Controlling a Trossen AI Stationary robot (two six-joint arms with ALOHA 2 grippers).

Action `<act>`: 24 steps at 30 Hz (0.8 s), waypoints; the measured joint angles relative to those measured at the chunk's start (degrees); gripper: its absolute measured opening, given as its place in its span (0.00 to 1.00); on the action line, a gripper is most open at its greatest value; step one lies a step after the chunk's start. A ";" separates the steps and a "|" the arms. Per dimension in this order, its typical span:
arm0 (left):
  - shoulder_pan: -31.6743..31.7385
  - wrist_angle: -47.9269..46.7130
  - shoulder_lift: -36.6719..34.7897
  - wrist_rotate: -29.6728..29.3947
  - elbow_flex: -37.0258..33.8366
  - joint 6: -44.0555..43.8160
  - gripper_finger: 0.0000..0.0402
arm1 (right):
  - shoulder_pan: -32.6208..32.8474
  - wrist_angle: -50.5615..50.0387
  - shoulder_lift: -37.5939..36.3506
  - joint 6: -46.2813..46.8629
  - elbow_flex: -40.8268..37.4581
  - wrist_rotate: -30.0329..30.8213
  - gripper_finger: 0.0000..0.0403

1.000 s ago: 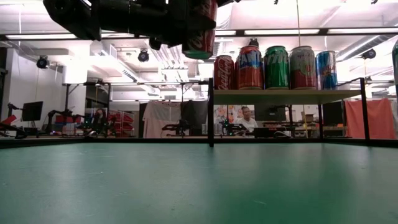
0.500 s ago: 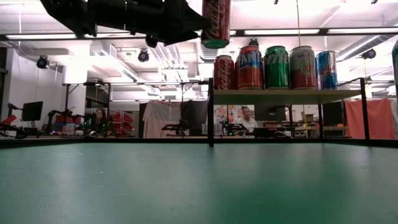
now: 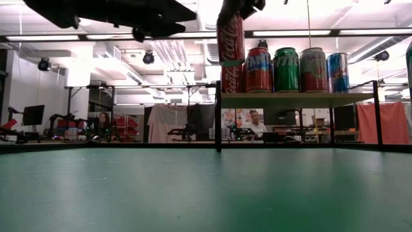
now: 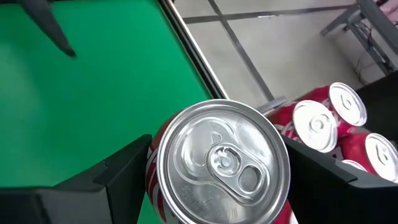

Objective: Place canned beverage on shelf
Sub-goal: Put the red-white soda can on the shelf aligned with the other red-white soda cans

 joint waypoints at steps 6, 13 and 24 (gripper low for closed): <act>0.00 0.02 -6.04 0.00 -3.26 -0.90 0.87 | -1.38 0.17 0.00 0.04 0.00 0.00 0.71; -0.24 0.07 -12.18 0.05 -6.44 -1.89 0.87 | -1.77 0.54 0.00 2.16 -0.04 0.02 0.71; -0.51 0.19 -18.34 0.09 -9.27 -2.85 0.87 | -2.14 3.31 0.10 6.04 -4.17 3.50 0.71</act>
